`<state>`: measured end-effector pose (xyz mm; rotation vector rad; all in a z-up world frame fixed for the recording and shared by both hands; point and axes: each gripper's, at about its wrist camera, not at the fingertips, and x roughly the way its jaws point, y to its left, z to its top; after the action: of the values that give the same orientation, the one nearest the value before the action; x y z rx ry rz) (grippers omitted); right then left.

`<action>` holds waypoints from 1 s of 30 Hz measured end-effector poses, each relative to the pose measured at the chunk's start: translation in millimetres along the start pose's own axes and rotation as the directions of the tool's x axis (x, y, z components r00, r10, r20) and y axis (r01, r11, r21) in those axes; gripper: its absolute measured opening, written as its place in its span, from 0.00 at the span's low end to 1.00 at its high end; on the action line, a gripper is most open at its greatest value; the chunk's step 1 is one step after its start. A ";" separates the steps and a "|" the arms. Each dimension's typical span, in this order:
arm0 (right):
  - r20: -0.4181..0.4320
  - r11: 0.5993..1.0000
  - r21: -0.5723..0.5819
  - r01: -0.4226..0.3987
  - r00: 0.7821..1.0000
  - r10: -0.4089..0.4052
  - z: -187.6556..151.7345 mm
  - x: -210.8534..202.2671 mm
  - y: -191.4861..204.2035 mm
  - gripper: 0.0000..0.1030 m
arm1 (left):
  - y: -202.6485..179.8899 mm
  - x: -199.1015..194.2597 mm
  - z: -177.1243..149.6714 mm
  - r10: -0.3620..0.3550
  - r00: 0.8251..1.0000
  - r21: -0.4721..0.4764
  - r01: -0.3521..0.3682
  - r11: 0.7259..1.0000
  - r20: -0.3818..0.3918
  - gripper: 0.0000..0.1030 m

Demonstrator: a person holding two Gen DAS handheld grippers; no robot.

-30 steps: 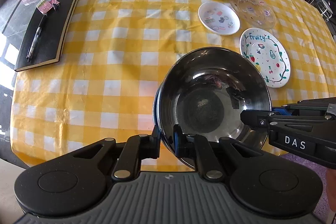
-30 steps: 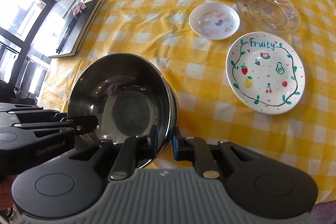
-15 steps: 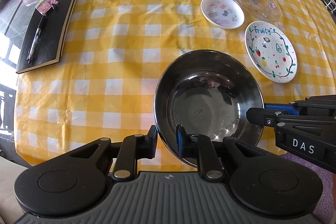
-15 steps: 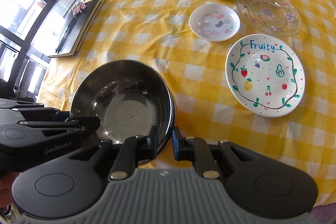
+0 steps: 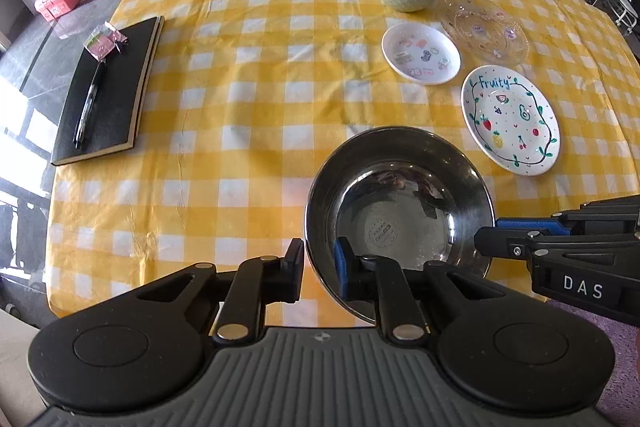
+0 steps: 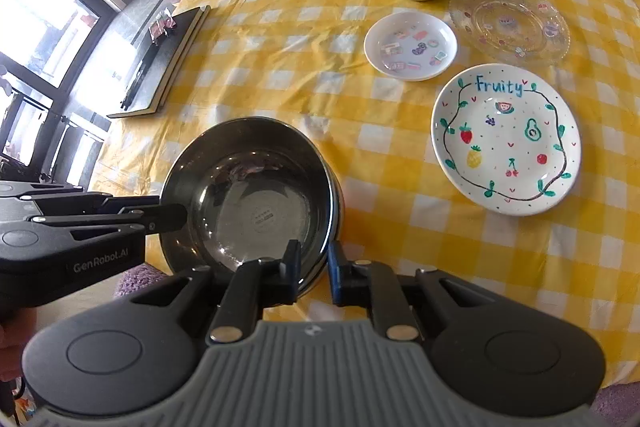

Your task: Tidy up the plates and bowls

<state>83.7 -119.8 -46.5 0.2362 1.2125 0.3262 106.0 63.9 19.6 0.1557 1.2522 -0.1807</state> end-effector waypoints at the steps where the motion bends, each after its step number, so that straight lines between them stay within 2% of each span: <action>1: 0.002 1.000 0.007 -0.006 1.000 0.006 -0.4 -0.8 -1.7 0.09 | -0.8 0.4 0.4 0.007 1.000 0.005 -0.007 1.000 0.002 0.13; 4: 0.008 1.000 0.020 -0.016 1.000 0.016 -1.9 -2.5 -5.5 0.05 | -2.3 4.6 -0.5 0.032 0.999 0.020 -0.032 0.999 0.004 0.05; 11: 0.015 0.999 0.035 -0.036 0.999 0.036 -2.3 -5.8 -7.2 0.05 | 2.5 8.2 0.5 0.018 1.000 -0.004 -0.018 1.000 -0.017 0.05; 15: 0.026 0.998 0.033 -0.047 0.999 0.047 -1.6 -10.5 -8.9 0.10 | -0.4 4.0 3.8 0.022 0.999 0.030 -0.021 0.999 -0.032 0.12; 17: 0.042 0.998 0.028 -0.056 0.998 0.055 0.3 -16.4 -11.4 0.10 | -1.3 -2.9 6.5 0.032 0.999 0.043 -0.032 0.999 -0.009 0.20; 25: 0.115 1.000 0.008 -0.029 0.993 0.028 16.3 -37.0 -29.1 0.17 | -11.4 -24.8 28.3 0.001 0.996 0.112 -0.010 0.994 0.084 0.27; 30: 0.112 1.000 0.029 0.005 0.994 -0.008 25.8 -34.3 -48.6 0.24 | -26.2 -25.1 42.6 -0.044 0.992 0.173 0.022 0.985 0.120 0.29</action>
<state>103.1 -177.7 -24.8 0.2720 1.1079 0.2861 132.2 30.5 56.1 0.2687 1.1158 -0.3228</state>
